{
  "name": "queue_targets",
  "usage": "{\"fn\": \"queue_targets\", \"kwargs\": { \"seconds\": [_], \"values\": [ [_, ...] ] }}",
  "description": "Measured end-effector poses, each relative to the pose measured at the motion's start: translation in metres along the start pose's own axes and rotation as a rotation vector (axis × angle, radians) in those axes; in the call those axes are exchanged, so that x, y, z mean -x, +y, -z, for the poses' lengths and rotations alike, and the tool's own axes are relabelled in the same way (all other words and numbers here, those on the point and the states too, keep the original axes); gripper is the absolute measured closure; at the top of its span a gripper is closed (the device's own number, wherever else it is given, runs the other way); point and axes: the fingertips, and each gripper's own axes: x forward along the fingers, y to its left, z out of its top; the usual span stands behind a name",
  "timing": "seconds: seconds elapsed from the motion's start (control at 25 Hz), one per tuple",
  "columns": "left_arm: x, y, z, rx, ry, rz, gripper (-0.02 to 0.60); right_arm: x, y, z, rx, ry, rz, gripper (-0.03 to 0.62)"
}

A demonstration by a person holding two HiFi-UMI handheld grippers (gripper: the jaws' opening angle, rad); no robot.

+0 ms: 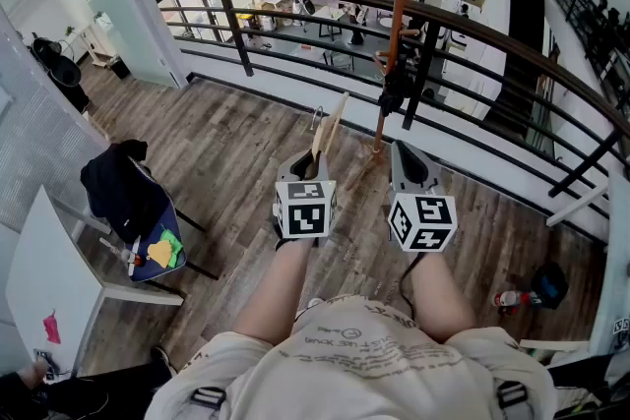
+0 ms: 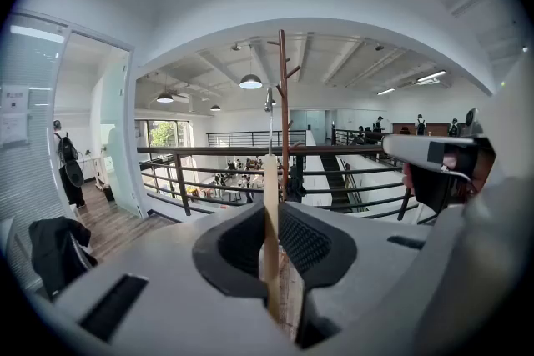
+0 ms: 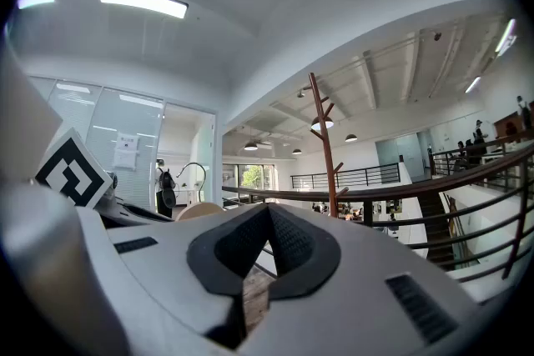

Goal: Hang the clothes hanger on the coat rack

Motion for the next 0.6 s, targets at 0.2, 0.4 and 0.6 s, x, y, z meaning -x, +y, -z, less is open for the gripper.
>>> {"fn": "queue_targets", "kwargs": {
  "seconds": [0.2,0.4,0.6],
  "values": [
    [0.008,0.002,-0.002,0.015,0.0,0.003,0.531,0.002,0.004,0.003,0.005,0.007,0.004,0.592],
    [0.011,0.01,0.002,0.02,0.008,0.012,0.531,-0.001,0.015,0.009,0.003,0.016,0.001,0.592],
    [0.009,0.028,0.004,0.019,0.004,0.017,0.531,-0.013,0.033,0.012,-0.009,0.017,-0.015,0.592]
  ]
}}
